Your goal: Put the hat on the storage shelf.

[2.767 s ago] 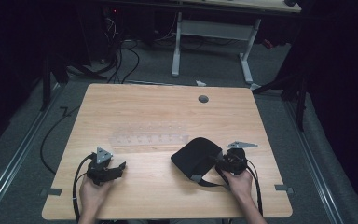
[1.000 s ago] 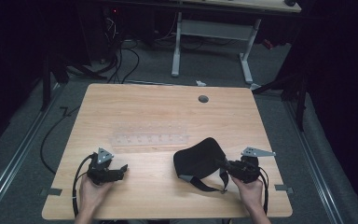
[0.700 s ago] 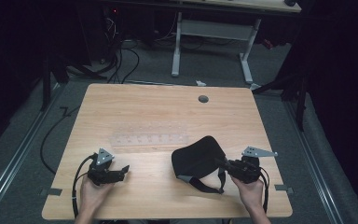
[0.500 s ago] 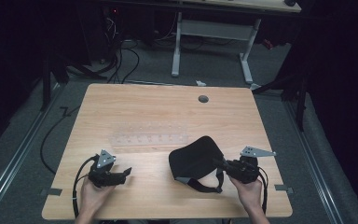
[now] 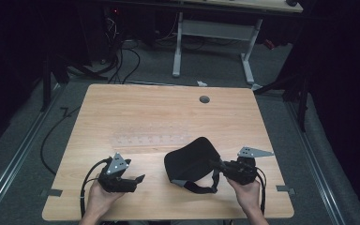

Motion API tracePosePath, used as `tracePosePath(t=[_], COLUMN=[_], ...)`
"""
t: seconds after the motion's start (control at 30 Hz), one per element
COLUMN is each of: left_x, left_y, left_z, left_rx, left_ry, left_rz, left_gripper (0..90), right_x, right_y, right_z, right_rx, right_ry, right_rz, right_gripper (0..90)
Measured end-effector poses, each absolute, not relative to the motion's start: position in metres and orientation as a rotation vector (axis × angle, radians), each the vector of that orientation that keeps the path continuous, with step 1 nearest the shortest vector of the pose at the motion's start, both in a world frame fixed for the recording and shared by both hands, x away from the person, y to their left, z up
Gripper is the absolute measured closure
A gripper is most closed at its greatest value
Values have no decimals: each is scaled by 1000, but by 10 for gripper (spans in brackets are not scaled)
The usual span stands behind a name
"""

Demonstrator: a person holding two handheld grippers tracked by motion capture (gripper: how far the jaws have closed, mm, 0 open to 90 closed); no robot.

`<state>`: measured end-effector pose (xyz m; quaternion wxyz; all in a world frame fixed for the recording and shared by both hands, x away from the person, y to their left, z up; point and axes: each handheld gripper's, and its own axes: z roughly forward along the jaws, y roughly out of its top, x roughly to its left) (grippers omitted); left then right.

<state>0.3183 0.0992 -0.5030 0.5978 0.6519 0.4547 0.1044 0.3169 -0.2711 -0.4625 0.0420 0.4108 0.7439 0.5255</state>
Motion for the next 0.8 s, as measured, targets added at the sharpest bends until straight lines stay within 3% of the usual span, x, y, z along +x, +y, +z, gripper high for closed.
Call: tracePosePath(t=[0.8], left_x=[299], left_y=[53], left_z=[-489], left_rx=[1571], left_ry=[877], left_rz=[165], left_gripper=[240], right_x=[321], right_y=[-245], right_z=[-465], right_rx=[1259], right_ry=[2359], right_rz=[1599], right_gripper=[860])
